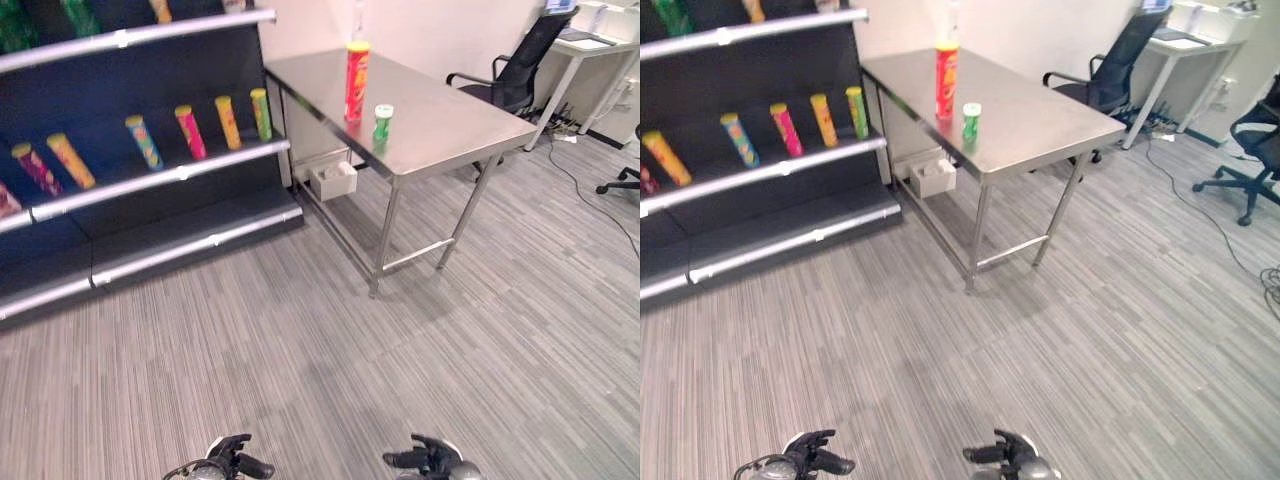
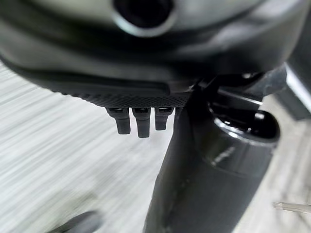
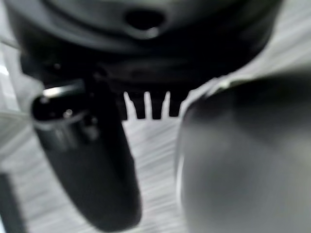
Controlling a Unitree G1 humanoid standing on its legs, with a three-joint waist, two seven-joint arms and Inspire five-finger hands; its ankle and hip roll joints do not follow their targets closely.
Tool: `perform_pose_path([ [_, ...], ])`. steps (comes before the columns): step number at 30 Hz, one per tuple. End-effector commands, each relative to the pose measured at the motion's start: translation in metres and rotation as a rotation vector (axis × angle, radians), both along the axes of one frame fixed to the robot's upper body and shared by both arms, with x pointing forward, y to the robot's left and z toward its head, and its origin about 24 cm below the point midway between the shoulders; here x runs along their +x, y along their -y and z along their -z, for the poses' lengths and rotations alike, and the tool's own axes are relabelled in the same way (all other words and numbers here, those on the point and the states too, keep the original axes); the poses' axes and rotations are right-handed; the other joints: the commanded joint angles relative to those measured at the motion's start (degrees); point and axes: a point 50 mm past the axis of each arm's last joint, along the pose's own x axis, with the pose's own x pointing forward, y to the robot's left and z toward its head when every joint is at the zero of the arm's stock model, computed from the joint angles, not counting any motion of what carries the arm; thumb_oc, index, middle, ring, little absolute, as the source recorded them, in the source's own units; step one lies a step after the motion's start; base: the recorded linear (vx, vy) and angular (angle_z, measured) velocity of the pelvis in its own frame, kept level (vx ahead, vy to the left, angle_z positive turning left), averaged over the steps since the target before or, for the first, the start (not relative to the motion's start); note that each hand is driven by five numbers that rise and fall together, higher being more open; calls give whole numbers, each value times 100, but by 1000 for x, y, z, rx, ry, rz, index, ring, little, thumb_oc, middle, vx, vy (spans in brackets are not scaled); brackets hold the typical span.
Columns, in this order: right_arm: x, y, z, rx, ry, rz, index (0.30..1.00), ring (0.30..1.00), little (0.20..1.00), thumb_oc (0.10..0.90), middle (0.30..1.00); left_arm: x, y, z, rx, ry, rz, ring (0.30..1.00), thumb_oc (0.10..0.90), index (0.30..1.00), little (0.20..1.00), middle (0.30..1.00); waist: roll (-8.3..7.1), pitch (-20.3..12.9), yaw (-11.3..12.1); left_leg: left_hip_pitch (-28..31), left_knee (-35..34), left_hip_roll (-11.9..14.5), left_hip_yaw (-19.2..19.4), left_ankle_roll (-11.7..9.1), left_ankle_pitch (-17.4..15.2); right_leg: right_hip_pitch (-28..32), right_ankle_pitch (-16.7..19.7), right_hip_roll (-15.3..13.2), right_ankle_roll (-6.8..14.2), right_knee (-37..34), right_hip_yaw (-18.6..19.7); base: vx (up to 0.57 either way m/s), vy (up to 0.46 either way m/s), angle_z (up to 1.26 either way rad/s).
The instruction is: Put the goods on the table back onto the shelves and tidy them up.
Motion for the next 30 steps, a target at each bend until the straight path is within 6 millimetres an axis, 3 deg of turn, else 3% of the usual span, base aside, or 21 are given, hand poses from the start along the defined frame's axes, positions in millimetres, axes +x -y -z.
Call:
perform_pose_path([
  [1,-30,13,9,-65,-130,12,900,900,900,800,900,10,-6,-6,47,42,81,900,800,900,900,900,-475,261,-141,-369,-18,-65,-54,-447,-34,808,1401,20,364,-2636,210,442,-23,50],
  [4,-50,16,15,-69,-219,7,900,900,900,800,900,2,3,-1,29,1,124,900,800,900,900,900,-613,258,-219,-37,-18,-177,-162,-515,-315,650,1865,41,557,-3697,-42,346,7,62],
  [6,-62,19,17,-70,-266,19,900,900,900,800,900,-2,6,2,32,-28,158,900,800,900,900,900,-638,201,-265,222,-18,-235,-199,-526,-504,650,2020,47,600,-3906,-644,466,37,50],
  [8,-71,26,17,-75,-286,18,900,900,900,800,900,2,15,1,39,-29,259,900,800,900,900,900,-594,15,-352,573,-18,-281,-216,-456,-803,765,1950,104,469,-3802,-1176,576,51,1],
  [10,-72,27,16,-75,-286,12,900,900,900,800,900,1,18,2,37,-36,285,900,800,900,900,900,-555,-60,-415,701,-18,-287,-257,-434,-878,781,1878,166,337,-3648,-1105,439,41,-14],
  [12,-70,31,15,-83,-272,31,900,900,900,800,900,4,22,2,35,-34,298,900,800,900,900,900,-378,-179,-624,797,166,-194,-382,-525,-907,770,1674,369,179,-3466,-791,512,59,16],
  [14,-65,37,13,-98,-250,48,900,900,900,800,900,11,29,0,27,-11,337,900,800,900,900,900,-180,-253,-700,640,688,-124,-315,-786,-464,917,1618,465,48,-3488,-840,468,36,28],
  [15,-56,38,10,-98,-208,53,900,900,900,800,900,14,36,-2,48,3,422,900,800,900,900,900,-51,-322,-745,412,1294,-13,-163,-1214,37,1152,1591,518,-15,-3620,-877,341,19,17],
  [16,-56,38,10,-97,-208,53,900,900,900,800,900,14,36,-2,48,3,423,900,800,900,900,900,-70,-341,-763,386,1288,-36,-184,-1208,62,1135,1604,489,-11,-3627,-889,356,2,28],
  [17,-53,39,9,-93,-191,52,900,900,900,800,900,18,39,-3,68,15,485,900,800,900,900,900,-34,-366,-810,238,1746,46,-6,-1558,401,1306,1572,521,-57,-3733,-900,345,-29,33],
  [18,-46,44,6,-130,-173,34,900,900,900,800,900,27,40,-8,87,53,503,900,800,900,900,900,-133,-301,-742,-391,3054,349,529,-1889,701,1652,1386,482,-187,-3911,-818,345,-29,17],
  [19,-46,43,6,-130,-173,34,900,900,900,800,900,27,40,-8,88,53,504,900,800,900,900,900,-153,-327,-756,-429,3050,324,518,-1880,725,1619,1396,453,-183,-3909,-828,321,-42,23],
  [20,-42,47,4,-162,-161,25,900,900,900,800,900,30,38,-10,86,70,464,900,800,900,900,900,-270,-299,-702,-632,3353,485,745,-1774,704,1767,1332,364,-199,-3989,-785,192,-27,13],
  [21,-40,50,3,-182,-153,18,900,900,900,800,900,32,35,-12,83,86,433,900,800,900,900,900,-365,-228,-571,-934,3717,690,988,-1538,467,1914,1304,298,-196,-4054,-680,317,7,-16],
  [23,-31,48,1,-197,-125,-9,900,900,900,800,900,30,35,-12,81,95,428,900,800,900,900,900,-526,-143,-350,-1237,3479,949,1166,-1136,-90,2090,1278,138,-85,-4120,-440,289,99,-77],
  [25,-26,44,0,-197,-113,-52,900,900,900,800,900,19,41,-6,71,66,465,900,800,900,900,900,-580,-80,-206,-1443,2807,1031,900,-1000,-388,2186,1161,66,31,-4103,-111,288,191,-87],
  [26,-24,43,0,-201,-109,-69,900,900,900,800,900,15,43,-3,69,54,471,900,800,900,900,900,-575,-70,-173,-1464,2411,1094,757,-1023,-292,2201,1147,21,51,-4074,39,433,368,-80],
  [27,-27,40,2,-218,-135,-130,900,900,900,800,900,11,48,-1,66,42,492,900,800,900,900,900,-430,2,-95,-1533,1253,1346,102,-1167,265,2359,994,84,83,-4017,455,310,289,-101],
  [28,-27,40,2,-218,-135,-130,900,900,900,800,900,11,48,-1,66,43,492,900,800,900,900,900,-436,-9,-97,-1525,1197,1336,105,-1167,309,2342,1000,76,82,-4016,454,398,363,-99],
  [29,-28,40,3,-240,-152,-168,900,900,900,800,900,13,51,-2,71,49,519,900,800,900,900,900,-348,23,-74,-1598,778,1556,-273,-1258,651,2425,898,90,111,-3950,703,365,397,-123],
  [30,-32,42,3,-254,-177,-180,900,900,900,800,900,17,54,-3,90,55,556,900,800,900,900,900,-241,49,-86,-1774,294,1961,-842,-1421,1091,2504,729,26,176,-3809,1151,371,395,-125],
])
